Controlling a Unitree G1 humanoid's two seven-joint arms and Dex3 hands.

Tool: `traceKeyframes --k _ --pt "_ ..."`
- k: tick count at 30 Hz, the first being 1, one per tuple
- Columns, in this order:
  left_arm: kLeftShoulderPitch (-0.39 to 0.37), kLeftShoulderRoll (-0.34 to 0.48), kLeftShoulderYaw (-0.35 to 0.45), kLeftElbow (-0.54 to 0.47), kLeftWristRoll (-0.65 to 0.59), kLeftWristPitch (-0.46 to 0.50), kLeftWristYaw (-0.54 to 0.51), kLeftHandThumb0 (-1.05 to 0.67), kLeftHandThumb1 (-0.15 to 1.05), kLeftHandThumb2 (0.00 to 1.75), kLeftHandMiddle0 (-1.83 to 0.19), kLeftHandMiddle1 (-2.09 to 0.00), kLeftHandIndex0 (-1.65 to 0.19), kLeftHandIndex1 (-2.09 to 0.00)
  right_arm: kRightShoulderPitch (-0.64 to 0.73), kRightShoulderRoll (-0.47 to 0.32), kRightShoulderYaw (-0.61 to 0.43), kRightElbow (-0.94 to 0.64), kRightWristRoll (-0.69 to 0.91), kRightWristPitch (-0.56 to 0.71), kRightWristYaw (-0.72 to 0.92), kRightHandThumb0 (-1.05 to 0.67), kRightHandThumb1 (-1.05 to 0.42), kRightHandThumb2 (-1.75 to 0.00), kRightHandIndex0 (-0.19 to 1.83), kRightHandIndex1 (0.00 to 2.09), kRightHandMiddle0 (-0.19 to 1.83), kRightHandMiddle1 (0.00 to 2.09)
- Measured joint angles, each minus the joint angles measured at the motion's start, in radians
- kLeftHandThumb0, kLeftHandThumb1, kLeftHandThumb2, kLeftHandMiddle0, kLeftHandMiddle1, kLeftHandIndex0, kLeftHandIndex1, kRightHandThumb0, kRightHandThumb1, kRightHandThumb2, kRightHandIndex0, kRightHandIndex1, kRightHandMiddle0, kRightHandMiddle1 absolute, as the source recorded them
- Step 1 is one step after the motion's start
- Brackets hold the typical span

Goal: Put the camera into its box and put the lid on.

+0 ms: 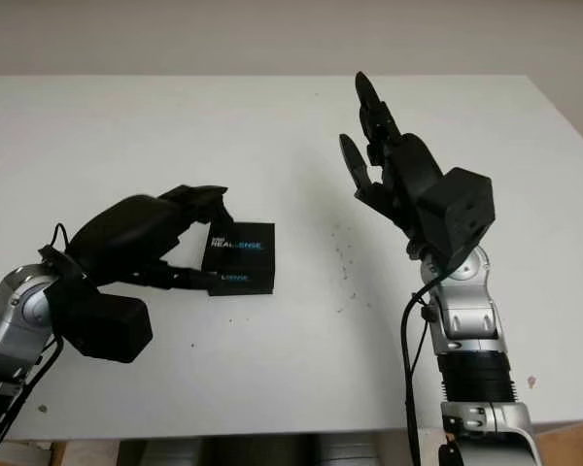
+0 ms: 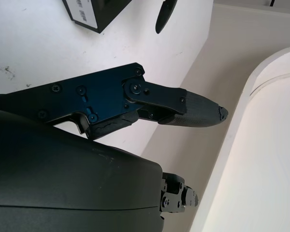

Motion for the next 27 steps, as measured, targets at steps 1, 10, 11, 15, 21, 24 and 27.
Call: traceKeyframes --k 1,10,11,15,21,24,27 --pt "0.002 0.004 -0.005 -0.003 0.001 0.009 -0.009 -0.85 1.05 0.59 0.19 0.0 0.15 -0.03 0.0 0.0 0.0 0.0 0.0 0.0 0.001 -0.69 -1.05 -0.6 -0.11 0.05 -0.11 0.05" --pt "0.007 0.009 -0.012 -0.003 -0.022 0.025 -0.01 -0.81 1.05 0.56 0.19 0.0 0.16 -0.05 0.0 0.0 0.0 -0.001 0.0 0.004 -0.001 -0.67 -1.05 -0.61 -0.12 0.05 -0.11 0.05" --pt "0.009 0.009 -0.012 -0.002 -0.025 0.028 -0.007 -0.81 1.05 0.55 0.19 0.0 0.15 -0.05 0.0 0.0 0.0 -0.001 0.0 0.004 -0.001 -0.67 -1.05 -0.61 -0.12 0.05 -0.11 0.05" --pt "0.016 0.009 -0.012 -0.003 -0.041 0.044 -0.005 -0.8 1.05 0.54 0.19 0.0 0.15 -0.05 0.0 -0.001 0.0 -0.001 0.001 0.004 0.002 -0.67 -1.05 -0.61 -0.12 0.05 -0.11 0.05" --pt "0.042 0.005 -0.012 -0.015 -0.084 0.07 -0.007 -0.8 1.05 0.6 0.19 0.0 0.18 -0.04 0.001 -0.001 0.0 -0.001 0.001 0.004 0.002 -0.69 -1.05 -0.61 -0.11 0.05 -0.11 0.05" --pt "0.071 -0.004 -0.014 -0.015 -0.107 0.099 -0.012 -0.81 1.05 0.66 0.19 0.0 0.19 -0.01 0.006 -0.001 0.002 -0.005 0.003 0.005 0.006 -0.68 -1.05 -0.61 -0.12 0.05 -0.11 0.05" --pt "0.096 -0.034 -0.023 -0.013 -0.117 0.103 0.007 -0.83 1.05 0.71 0.19 0.0 0.19 0.0 0.011 0.001 0.007 -0.014 0.004 0.007 0.007 -0.68 -1.05 -0.61 -0.12 0.05 -0.1 0.05"
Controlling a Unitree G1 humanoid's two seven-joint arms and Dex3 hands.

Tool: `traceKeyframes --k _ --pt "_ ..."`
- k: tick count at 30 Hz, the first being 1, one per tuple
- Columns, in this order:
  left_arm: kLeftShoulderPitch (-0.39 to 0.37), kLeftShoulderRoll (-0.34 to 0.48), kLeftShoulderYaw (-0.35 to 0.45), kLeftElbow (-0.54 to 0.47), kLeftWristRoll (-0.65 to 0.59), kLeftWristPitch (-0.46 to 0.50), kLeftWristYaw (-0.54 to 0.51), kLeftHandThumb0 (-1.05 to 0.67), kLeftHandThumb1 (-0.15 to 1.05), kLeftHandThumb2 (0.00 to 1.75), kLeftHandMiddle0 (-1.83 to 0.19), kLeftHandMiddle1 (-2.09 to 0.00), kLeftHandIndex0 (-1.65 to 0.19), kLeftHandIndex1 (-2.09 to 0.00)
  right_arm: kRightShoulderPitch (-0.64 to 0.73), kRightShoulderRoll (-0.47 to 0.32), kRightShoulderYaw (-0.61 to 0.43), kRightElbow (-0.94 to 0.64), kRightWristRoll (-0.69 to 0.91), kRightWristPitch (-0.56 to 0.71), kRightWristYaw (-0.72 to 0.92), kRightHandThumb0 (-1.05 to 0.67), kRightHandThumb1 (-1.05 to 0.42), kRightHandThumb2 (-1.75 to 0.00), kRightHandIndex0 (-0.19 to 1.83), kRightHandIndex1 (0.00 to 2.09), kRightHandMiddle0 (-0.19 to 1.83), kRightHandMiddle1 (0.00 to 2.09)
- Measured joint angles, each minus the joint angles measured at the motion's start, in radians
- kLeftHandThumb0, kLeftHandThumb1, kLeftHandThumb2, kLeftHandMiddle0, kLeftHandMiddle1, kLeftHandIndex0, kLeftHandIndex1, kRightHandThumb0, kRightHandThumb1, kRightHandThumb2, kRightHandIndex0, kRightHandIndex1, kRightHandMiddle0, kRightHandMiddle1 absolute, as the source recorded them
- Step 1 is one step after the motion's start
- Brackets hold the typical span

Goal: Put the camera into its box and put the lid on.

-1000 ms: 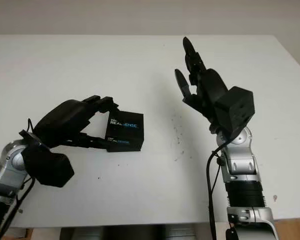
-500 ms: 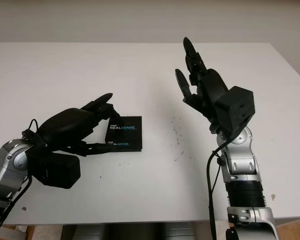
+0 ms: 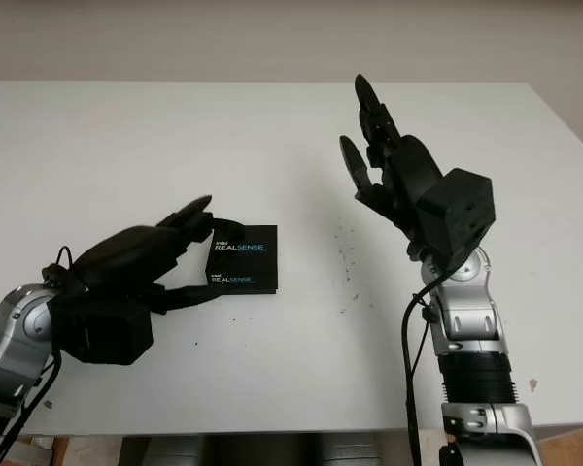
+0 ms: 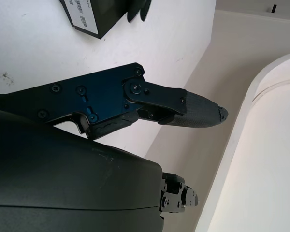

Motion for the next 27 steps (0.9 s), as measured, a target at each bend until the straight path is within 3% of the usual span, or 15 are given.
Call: traceKeyframes --k 14,23,27 --pt "0.099 -0.193 0.032 -0.061 -0.167 0.062 0.154 -0.81 1.05 0.74 0.19 0.0 0.19 0.0 0.094 0.026 0.062 -0.124 -0.041 0.128 -0.027 -0.78 -1.05 -0.58 -0.09 0.07 -0.06 0.07" --pt "0.126 -0.224 0.034 -0.083 -0.18 0.106 0.189 -0.8 1.05 0.71 0.19 0.0 0.19 0.0 0.112 0.031 0.074 -0.133 -0.044 0.132 -0.03 -0.78 -1.05 -0.59 -0.09 0.06 -0.05 0.06" --pt "0.142 -0.263 0.068 -0.091 -0.239 0.105 0.23 -0.78 1.05 0.65 0.19 0.0 0.19 0.0 0.113 0.037 0.073 -0.134 -0.035 0.13 -0.028 -0.77 -1.05 -0.59 -0.1 0.05 -0.07 0.05"
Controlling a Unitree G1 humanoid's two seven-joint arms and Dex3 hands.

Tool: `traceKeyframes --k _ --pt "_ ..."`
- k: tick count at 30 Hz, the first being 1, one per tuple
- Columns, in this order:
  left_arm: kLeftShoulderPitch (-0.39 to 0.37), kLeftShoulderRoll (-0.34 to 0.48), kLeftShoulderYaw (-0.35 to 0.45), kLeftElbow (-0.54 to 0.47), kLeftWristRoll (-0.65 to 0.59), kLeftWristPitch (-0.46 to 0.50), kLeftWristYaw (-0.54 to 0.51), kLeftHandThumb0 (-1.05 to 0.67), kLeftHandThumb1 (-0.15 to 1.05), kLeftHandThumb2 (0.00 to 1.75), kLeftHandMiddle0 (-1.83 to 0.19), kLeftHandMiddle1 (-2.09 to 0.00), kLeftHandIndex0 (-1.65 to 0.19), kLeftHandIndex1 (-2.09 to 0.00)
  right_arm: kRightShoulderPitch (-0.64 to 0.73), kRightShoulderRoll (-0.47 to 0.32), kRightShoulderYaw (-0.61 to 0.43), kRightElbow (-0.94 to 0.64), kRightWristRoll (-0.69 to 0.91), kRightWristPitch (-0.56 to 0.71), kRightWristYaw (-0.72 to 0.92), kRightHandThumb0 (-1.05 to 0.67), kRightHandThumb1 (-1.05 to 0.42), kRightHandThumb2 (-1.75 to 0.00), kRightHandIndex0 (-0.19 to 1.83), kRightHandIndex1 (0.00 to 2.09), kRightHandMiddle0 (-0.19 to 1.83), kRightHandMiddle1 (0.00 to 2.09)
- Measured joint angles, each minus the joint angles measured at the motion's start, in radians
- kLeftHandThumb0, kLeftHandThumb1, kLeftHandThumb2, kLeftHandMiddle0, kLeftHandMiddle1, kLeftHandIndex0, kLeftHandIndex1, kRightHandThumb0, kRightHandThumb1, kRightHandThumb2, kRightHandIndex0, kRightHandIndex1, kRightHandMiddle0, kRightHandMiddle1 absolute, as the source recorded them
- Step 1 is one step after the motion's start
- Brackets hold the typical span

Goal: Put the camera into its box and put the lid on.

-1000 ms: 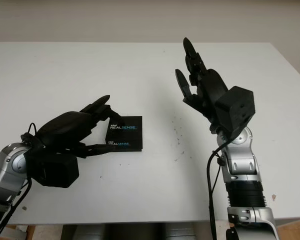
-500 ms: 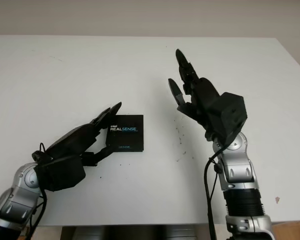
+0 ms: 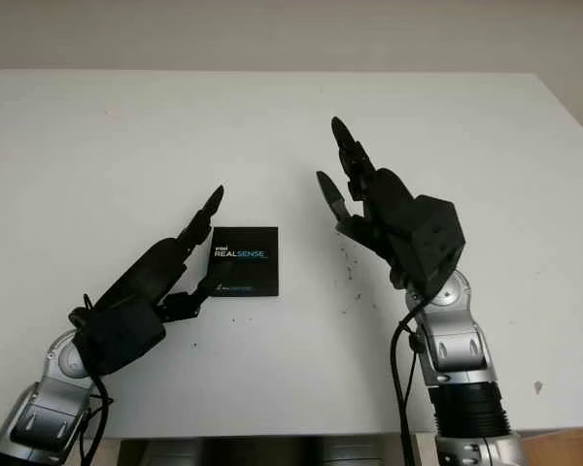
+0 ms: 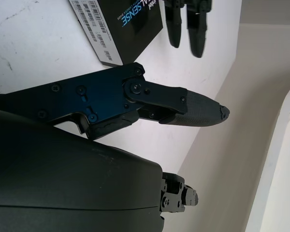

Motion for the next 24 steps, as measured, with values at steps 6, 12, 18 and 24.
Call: traceKeyframes --k 6,12,18,24 --pt "-0.008 -0.058 0.107 -0.008 -0.147 -0.03 0.064 -0.74 1.05 0.66 0.19 0.0 0.19 0.0 0.0 0.009 -0.004 -0.009 0.013 0.003 -0.008 -0.76 -1.05 -0.59 -0.12 0.04 -0.09 0.04" --pt "-0.089 -0.146 0.253 -0.006 -0.432 -0.009 0.089 -0.79 1.05 0.62 0.19 0.0 0.19 0.0 -0.015 0.035 -0.011 -0.012 0.038 -0.003 -0.025 -0.76 -1.05 -0.63 -0.19 0.0 -0.19 0.0" --pt "-0.172 -0.103 0.343 0.025 -0.536 0.049 0.065 -0.78 1.05 0.64 0.19 0.0 0.19 0.0 -0.039 0.052 -0.024 -0.002 0.04 -0.049 -0.048 -0.75 -1.05 -0.7 -0.19 0.0 -0.19 0.0" --pt "-0.199 -0.082 0.366 0.065 -0.562 0.072 0.052 -0.8 1.05 0.65 0.19 0.0 0.19 0.0 -0.039 0.062 -0.032 -0.002 0.057 0.003 -0.061 -0.74 -1.05 -0.7 -0.19 0.0 -0.19 0.0"
